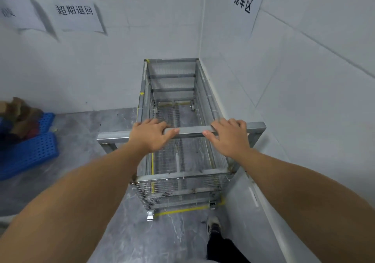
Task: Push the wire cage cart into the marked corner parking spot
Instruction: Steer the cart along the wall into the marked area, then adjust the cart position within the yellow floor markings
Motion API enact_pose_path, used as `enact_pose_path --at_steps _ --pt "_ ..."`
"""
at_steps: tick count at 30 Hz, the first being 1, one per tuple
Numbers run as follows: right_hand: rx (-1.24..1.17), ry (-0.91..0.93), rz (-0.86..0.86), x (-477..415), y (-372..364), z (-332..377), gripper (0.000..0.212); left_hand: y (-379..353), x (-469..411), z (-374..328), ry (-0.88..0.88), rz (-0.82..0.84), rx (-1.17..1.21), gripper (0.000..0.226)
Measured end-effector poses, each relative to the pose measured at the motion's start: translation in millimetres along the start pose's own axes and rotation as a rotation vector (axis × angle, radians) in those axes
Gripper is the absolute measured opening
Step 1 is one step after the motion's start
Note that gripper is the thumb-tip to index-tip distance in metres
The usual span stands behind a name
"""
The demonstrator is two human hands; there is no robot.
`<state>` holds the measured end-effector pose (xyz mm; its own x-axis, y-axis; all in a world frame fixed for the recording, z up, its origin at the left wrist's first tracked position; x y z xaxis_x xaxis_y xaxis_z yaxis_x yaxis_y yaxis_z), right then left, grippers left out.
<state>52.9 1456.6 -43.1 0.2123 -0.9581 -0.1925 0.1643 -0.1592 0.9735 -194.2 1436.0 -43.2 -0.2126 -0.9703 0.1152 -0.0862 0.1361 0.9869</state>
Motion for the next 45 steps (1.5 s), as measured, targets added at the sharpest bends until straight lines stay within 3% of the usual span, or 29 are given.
enact_pose_path --at_steps 13,20,31,45 --pt "-0.037 -0.114 -0.108 -4.0 -4.8 1.8 0.053 1.1 -2.4 1.2 0.058 -0.034 0.021 0.08" --pt "-0.043 -0.126 -0.047 -4.2 1.0 4.8 0.056 3.8 4.1 1.3 -0.001 -0.077 0.044 0.071" --pt "-0.047 -0.065 -0.007 -4.0 -1.3 2.2 0.06 1.9 1.8 1.8 -0.073 -0.023 0.024 0.072" --pt "-0.026 0.002 -0.036 -2.8 -4.7 -2.0 0.061 1.3 5.1 4.6 -0.116 -0.08 0.023 0.072"
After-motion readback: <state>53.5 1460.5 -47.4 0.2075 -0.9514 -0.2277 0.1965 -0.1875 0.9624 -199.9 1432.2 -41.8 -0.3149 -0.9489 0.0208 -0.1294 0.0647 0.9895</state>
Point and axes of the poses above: each hand's wrist, its own x-axis away from the middle knuckle, its own y-axis out of the back of the hand, z = x × y, the point moved 6 cm from there along -x, towards the middle knuckle, and after that the axes turned 8 degrees about -y, right-handed, at the moved point
